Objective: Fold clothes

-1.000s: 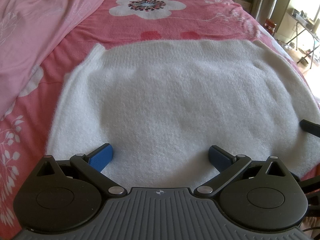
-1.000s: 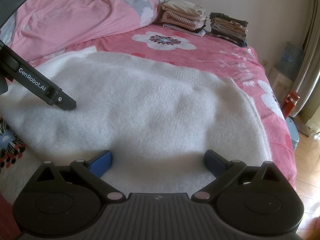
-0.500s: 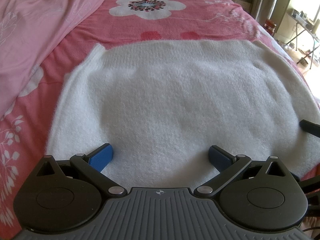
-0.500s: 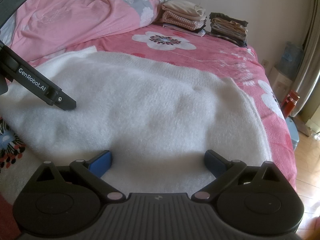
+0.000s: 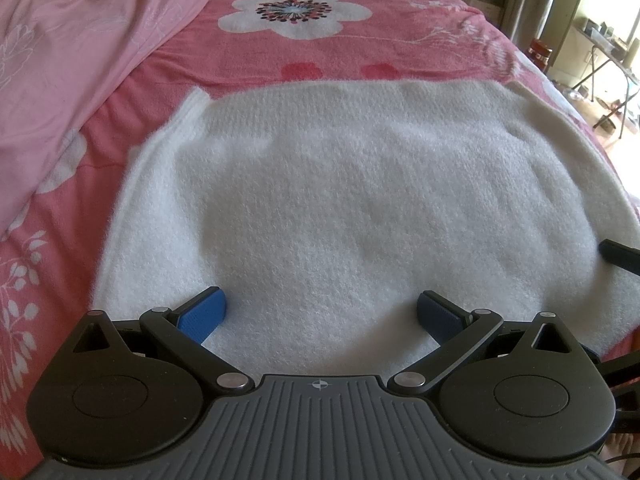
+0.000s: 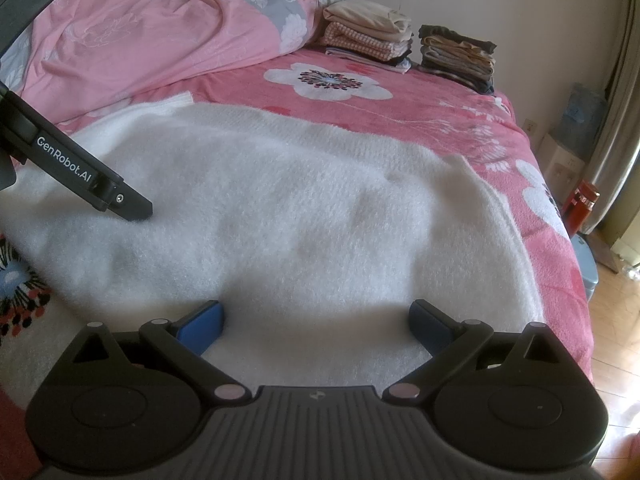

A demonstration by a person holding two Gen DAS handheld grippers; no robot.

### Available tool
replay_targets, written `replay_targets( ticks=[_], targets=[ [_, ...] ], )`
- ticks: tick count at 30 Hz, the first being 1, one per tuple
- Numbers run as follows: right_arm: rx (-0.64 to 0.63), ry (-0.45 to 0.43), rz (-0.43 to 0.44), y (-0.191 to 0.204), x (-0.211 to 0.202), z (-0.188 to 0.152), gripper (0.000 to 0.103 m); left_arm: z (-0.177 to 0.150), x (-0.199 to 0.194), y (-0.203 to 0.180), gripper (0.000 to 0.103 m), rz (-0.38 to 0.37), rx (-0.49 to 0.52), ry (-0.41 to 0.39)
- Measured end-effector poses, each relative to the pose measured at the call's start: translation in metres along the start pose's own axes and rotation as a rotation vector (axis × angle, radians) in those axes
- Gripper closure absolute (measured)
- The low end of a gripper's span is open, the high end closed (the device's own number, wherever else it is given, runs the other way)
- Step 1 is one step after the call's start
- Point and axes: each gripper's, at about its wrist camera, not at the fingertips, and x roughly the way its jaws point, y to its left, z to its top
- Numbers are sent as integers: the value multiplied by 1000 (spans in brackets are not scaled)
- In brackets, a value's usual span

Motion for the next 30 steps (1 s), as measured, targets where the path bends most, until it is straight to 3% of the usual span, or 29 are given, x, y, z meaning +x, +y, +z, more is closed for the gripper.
replay_targets(
  ticks=[12,19,23,26,30],
  targets=[
    [1,0,-3,1,0,-1,1,-3,0,1,0,-10,-3,-20],
    [4,2,-3,1,0,0,1,5,-9,16,0,-53,7,-40],
    [7,-3,-1,1,0,-2,1,18,-29,38,0,-78,75,-54],
    [9,-6,2,0,0,-2,1,37,-50,61,0,-48,142,-50],
    [-2,12,18,-2,1,1,0,64,-66,82,0,48,229,-18]
  ],
)
